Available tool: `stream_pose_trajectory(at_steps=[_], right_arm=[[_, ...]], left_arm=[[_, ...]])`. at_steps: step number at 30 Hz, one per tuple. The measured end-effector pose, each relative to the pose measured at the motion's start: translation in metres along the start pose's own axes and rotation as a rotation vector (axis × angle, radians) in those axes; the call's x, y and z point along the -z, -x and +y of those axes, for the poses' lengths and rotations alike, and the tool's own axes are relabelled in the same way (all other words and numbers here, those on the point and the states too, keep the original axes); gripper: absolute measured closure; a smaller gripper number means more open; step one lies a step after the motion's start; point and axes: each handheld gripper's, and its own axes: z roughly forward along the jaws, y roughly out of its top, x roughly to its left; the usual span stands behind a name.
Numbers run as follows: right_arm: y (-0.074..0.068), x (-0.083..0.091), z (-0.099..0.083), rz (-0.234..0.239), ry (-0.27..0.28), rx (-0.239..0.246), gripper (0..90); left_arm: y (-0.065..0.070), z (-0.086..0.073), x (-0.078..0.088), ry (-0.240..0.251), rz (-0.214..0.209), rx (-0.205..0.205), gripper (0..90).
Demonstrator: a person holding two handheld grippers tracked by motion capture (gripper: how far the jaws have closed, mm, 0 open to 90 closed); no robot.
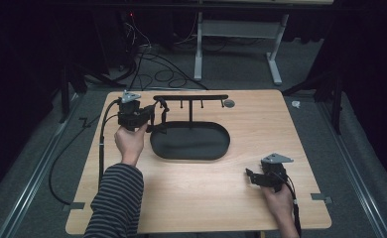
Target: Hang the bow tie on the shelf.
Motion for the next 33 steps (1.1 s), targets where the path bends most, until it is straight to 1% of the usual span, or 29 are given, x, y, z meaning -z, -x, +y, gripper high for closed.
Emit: stream_pose_trajectory(at_steps=[8,17,23,29,33], right_arm=[[0.0,0.0,0.0,0.0,-0.001,-0.001,29.2],[0.0,0.0,0.0,0.0,0.0,-0.001,29.2],[0.0,0.0,0.0,0.0,0.0,0.0,29.2],[0.0,0.0,0.0,0.001,0.0,0.0,29.2],[0.0,0.0,0.0,0.001,0.0,0.0,29.2]], left_arm=[[-0.001,-0.001,0.002,-0.01,-0.002,-0.011,84.4],[0.001,-0.001,0.011,-0.011,-0.033,-0.021,73.9],[0.005,-0.001,0.02,-0.004,-0.041,-0.04,66.1],[0.007,0.0,0.027,0.005,-0.052,-0.043,62.9],[0.007,-0.001,0.033,0.018,-0.063,-0.035,61.2]])
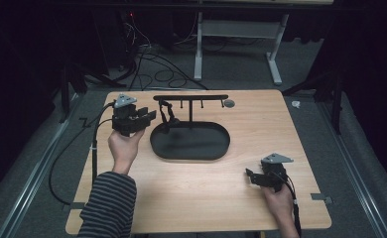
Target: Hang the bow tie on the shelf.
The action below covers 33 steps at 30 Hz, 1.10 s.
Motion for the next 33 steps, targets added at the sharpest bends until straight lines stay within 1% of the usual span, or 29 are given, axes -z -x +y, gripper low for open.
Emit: stream_pose_trajectory(at_steps=[7,14,33], right_arm=[[0.0,0.0,0.0,0.0,0.001,0.001,29.2],[0.0,0.0,0.0,0.0,0.0,0.0,29.2],[0.0,0.0,0.0,-0.001,0.0,0.0,29.2]], left_arm=[[-0.004,-0.007,0.011,0.013,0.001,0.024,59.4],[-0.003,-0.012,0.021,0.033,0.004,0.03,57.5],[0.001,-0.018,0.039,0.042,0.007,0.014,55.9]])
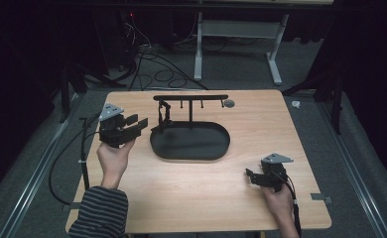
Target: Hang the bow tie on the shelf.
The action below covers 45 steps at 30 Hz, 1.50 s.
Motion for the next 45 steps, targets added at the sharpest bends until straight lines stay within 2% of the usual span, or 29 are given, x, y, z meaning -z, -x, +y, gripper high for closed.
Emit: stream_pose_trajectory(at_steps=[5,7,19,45], right_arm=[[0.0,0.0,0.0,0.0,0.001,0.0,29.2],[0.0,0.0,0.0,0.0,0.001,0.003,29.2],[0.0,0.0,0.0,-0.002,0.001,0.001,29.2],[0.0,0.0,0.0,-0.001,-0.001,0.0,29.2]], left_arm=[[-0.001,-0.003,0.003,-0.002,-0.015,0.013,55.5],[0.001,-0.004,0.005,-0.001,-0.007,0.001,55.4],[0.003,-0.01,0.015,0.0,-0.001,-0.006,54.0],[0.008,-0.026,0.029,0.003,-0.002,-0.004,53.1]])
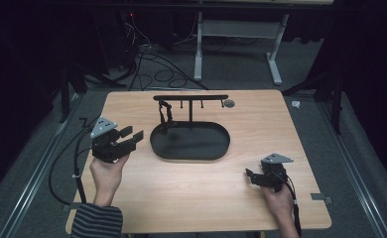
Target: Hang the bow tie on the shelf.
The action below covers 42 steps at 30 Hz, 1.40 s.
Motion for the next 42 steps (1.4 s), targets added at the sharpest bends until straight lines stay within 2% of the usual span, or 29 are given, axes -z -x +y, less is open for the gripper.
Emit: stream_pose_trajectory(at_steps=[16,42], right_arm=[[0.0,0.0,0.0,0.0,0.001,0.002,29.2],[0.0,0.0,0.0,0.0,0.0,0.0,29.2]], left_arm=[[0.0,-0.01,0.005,-0.007,0.008,0.005,52.7],[0.0,-0.029,0.011,-0.02,0.006,0.035,50.8]])
